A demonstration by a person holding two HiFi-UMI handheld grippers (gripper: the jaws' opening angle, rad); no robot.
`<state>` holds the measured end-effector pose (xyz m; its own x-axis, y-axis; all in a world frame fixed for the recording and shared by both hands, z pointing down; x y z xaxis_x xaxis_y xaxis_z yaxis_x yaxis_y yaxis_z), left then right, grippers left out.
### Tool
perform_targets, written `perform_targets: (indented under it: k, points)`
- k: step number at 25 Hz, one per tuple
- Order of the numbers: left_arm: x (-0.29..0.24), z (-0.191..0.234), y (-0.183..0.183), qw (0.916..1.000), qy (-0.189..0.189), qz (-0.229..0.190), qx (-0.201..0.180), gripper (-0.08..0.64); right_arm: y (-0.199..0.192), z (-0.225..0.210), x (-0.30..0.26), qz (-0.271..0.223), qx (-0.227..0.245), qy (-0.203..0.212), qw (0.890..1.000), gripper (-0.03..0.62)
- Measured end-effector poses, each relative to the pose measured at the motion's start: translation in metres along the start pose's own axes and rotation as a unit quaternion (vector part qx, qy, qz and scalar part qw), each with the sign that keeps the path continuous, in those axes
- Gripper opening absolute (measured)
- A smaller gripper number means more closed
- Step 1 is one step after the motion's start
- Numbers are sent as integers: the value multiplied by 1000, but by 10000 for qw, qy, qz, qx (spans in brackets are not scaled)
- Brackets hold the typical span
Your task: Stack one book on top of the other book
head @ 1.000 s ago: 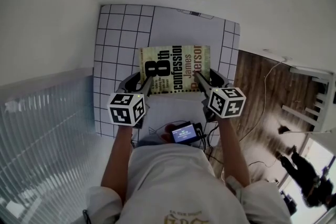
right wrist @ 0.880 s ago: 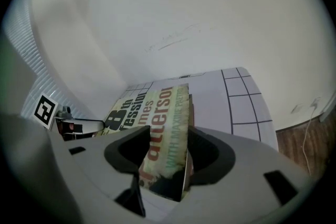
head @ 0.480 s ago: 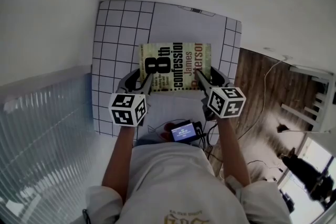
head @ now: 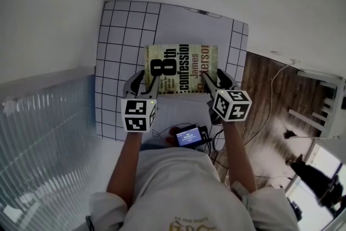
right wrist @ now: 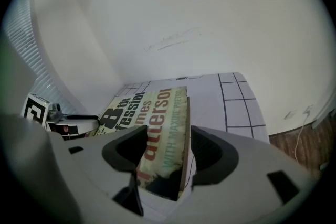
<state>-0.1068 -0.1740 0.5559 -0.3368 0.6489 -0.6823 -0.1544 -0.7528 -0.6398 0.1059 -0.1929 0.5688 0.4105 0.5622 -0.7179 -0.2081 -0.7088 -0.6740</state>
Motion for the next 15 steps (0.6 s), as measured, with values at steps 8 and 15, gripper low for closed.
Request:
perform_targets:
  k: [8, 15]
  points:
    - [2, 2, 0, 9999, 22, -42, -91, 195, 2, 0, 3, -25, 48, -176, 9998, 259]
    - [10, 0, 11, 9997, -51, -237, -79, 195, 16, -2, 11, -254, -28, -230, 9994, 265]
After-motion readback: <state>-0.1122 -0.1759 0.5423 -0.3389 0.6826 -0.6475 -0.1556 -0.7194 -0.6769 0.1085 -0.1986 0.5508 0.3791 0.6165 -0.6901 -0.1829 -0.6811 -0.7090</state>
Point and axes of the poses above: the fingertips, and each gripper's own axes: x backward along the fingers, z to its left, y out of its top, the point moved 1 cm from there along x, backward along the fingers, and after that the axes turned 14 degrees about x, right-handed, at the moved point
